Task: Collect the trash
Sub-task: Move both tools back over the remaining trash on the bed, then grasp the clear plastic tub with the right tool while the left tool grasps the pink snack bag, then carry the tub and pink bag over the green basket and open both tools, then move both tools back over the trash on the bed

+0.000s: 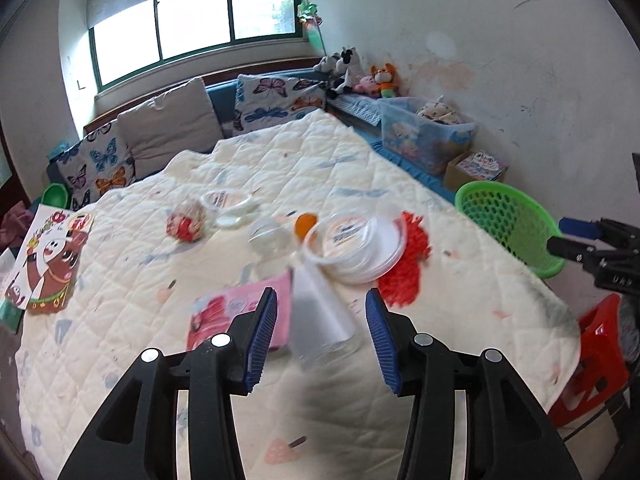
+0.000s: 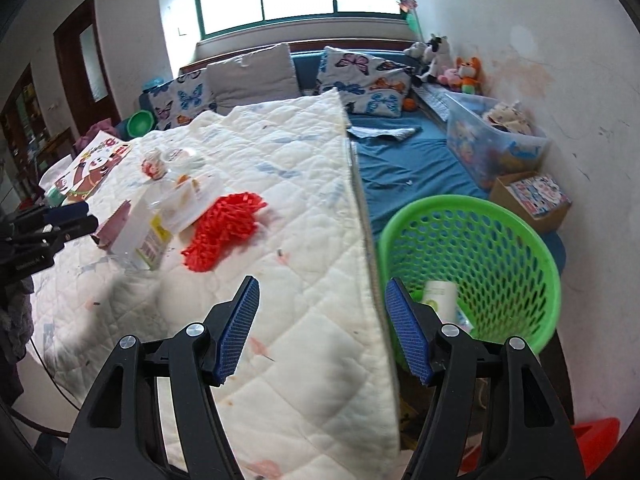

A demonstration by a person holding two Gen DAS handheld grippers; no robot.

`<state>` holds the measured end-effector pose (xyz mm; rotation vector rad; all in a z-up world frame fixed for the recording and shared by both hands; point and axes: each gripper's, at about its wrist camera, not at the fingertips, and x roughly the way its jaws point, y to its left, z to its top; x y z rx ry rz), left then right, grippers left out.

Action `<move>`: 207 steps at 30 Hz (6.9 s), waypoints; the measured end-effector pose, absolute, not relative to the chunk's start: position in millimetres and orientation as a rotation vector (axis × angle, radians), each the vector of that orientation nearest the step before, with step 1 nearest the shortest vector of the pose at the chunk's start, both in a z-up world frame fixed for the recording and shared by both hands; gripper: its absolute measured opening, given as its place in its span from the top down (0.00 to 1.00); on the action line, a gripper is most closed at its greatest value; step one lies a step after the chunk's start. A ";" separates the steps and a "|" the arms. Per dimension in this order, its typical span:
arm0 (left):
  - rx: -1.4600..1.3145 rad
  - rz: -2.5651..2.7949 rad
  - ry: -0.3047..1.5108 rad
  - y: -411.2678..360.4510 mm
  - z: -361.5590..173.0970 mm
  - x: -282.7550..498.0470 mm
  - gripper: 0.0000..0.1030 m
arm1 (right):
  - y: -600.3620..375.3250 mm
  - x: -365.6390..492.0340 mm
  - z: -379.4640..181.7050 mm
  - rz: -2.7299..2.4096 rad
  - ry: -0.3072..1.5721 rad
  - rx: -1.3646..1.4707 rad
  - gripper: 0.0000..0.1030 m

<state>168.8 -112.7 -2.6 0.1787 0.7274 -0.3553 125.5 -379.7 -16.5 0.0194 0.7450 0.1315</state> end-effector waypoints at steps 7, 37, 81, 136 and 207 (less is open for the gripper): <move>0.202 -0.330 0.760 -97.4 -23.5 174.0 0.56 | -357.1 132.8 -17.1 0.175 0.752 -0.001 0.36; 0.079 -0.314 0.723 -48.4 5.7 172.0 0.99 | -246.3 187.0 -6.7 0.414 0.776 -0.116 0.37; 0.019 -0.353 0.693 -31.1 21.2 181.6 0.99 | -203.8 244.2 -31.0 0.399 0.822 -0.175 0.41; 0.071 -0.894 0.721 -332.5 54.1 210.9 0.99 | -511.1 143.7 -51.1 -0.119 0.826 0.123 0.40; 0.032 -0.276 0.914 -116.4 -37.5 229.2 0.30 | -339.3 159.3 -5.3 0.233 0.739 -0.038 0.29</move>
